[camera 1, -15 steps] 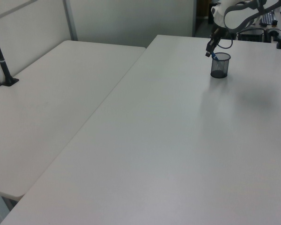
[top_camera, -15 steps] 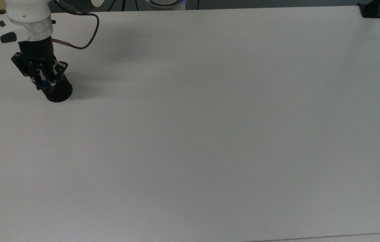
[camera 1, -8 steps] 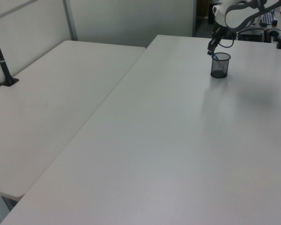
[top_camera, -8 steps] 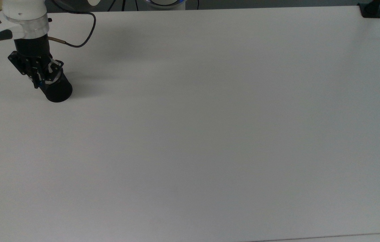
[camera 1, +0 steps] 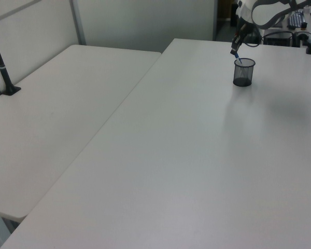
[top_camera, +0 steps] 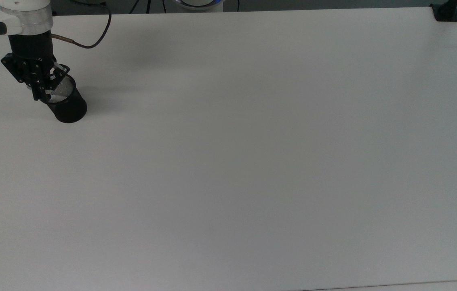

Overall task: Remove the marker
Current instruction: 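Lift the marker up out of the pen cup, then carry the marker beside the cup and lower it to the table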

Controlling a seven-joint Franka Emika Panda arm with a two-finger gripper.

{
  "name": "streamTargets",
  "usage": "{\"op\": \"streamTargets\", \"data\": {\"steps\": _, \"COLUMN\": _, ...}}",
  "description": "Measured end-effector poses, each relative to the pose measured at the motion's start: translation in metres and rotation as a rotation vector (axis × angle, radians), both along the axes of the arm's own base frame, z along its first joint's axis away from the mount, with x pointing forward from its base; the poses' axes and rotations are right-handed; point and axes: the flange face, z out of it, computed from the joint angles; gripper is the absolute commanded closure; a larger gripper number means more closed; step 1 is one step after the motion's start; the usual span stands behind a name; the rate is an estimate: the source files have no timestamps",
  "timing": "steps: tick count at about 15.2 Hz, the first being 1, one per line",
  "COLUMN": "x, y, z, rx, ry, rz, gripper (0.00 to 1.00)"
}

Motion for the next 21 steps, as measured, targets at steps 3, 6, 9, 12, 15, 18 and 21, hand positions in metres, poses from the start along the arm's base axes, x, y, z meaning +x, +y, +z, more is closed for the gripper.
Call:
{"op": "streamTargets", "data": {"steps": 3, "x": 0.000, "y": 0.000, "z": 0.004, "rx": -0.002, "ry": -0.004, "rz": 0.001, "gripper": 1.00}}
{"op": "streamTargets", "data": {"steps": 6, "x": -0.007, "y": 0.003, "z": 0.026, "rx": 0.006, "ry": 0.008, "rz": -0.001, "gripper": 1.00}}
{"op": "streamTargets", "data": {"steps": 9, "x": -0.018, "y": 0.007, "z": 0.075, "rx": 0.012, "ry": 0.010, "rz": -0.004, "gripper": 1.00}}
{"op": "streamTargets", "data": {"steps": 12, "x": -0.029, "y": 0.012, "z": 0.123, "rx": 0.043, "ry": 0.002, "rz": -0.013, "gripper": 1.00}}
{"op": "streamTargets", "data": {"steps": 15, "x": -0.033, "y": 0.029, "z": 0.144, "rx": 0.101, "ry": 0.015, "rz": -0.003, "gripper": 1.00}}
{"op": "streamTargets", "data": {"steps": 18, "x": -0.024, "y": 0.068, "z": 0.134, "rx": 0.138, "ry": 0.090, "rz": 0.062, "gripper": 1.00}}
{"op": "streamTargets", "data": {"steps": 21, "x": -0.012, "y": 0.111, "z": 0.110, "rx": 0.169, "ry": 0.185, "rz": 0.133, "gripper": 1.00}}
